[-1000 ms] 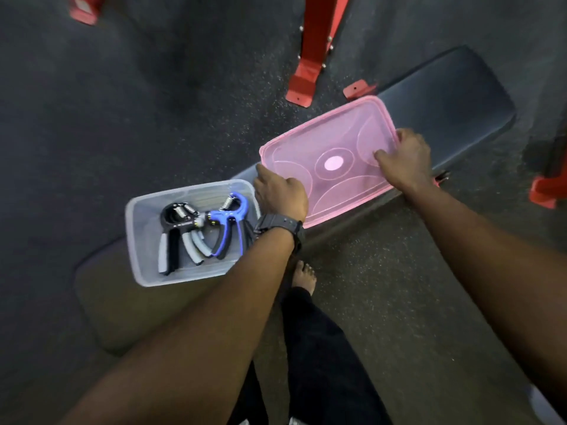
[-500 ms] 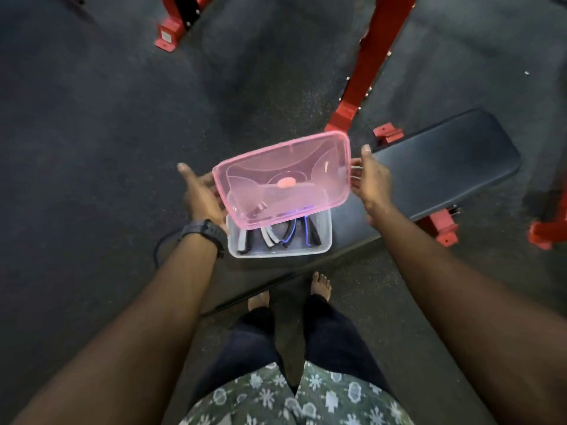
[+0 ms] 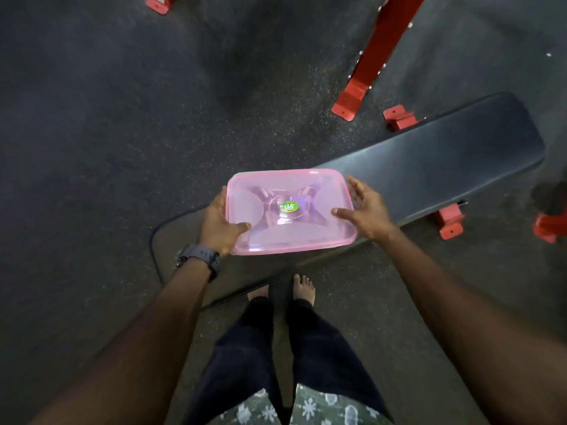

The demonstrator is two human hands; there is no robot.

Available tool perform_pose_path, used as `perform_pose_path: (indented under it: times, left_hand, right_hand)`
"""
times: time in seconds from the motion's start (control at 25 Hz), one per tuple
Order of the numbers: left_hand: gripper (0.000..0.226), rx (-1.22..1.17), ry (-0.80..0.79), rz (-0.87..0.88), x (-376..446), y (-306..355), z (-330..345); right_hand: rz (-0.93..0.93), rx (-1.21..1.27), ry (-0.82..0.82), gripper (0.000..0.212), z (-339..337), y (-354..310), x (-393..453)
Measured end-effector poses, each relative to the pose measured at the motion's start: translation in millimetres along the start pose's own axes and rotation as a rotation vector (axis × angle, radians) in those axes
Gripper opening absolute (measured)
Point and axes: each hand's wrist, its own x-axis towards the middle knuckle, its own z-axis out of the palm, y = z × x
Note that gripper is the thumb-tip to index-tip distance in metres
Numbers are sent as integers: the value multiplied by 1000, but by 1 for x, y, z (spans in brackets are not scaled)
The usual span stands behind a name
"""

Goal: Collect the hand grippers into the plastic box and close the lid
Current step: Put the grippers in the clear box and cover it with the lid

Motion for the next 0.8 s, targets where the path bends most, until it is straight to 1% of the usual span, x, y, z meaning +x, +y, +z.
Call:
perform_pose_path:
  times: [0.04,0.12,0.2,0.28,0.36,0.48,0.56,0.6,0.72,0.8]
  left_hand:
    - [82,111,17,40,8,-8,5]
    - [85,349,22,107,18,-17,13]
    - [81,512,16,156,25,-24,20]
    - [78,523,52,153,29,-27,24]
    - [77,506,75,144,30,-28,26]
    - [76,509,54,113,30,-25,27]
    - [77,521,15,126,32,-28,23]
    - [79,509,-16,141,31,-31,21]
    - [98,534,-72,212,25,-47,20]
    - [96,572,-80,208,25,-49,20]
  right_hand:
    - [-29,-134,3,86,6,9,3]
    - [-102,-352,60,82,20,22,4]
    - [-114,-441,142,80,28,27,6]
    - [-104,-453,176,78,32,26,9]
    - [-134,-460,176,77,31,25,13]
    - [-159,-504,144,75,29,24,20]
    - [-173,-556,128,74,31,25,23]
    - [-170,-579,126,74,33,27,24]
    - [-158,-607,89,75,35,30,19]
    - [-156,-604,65,74,39,35,15]
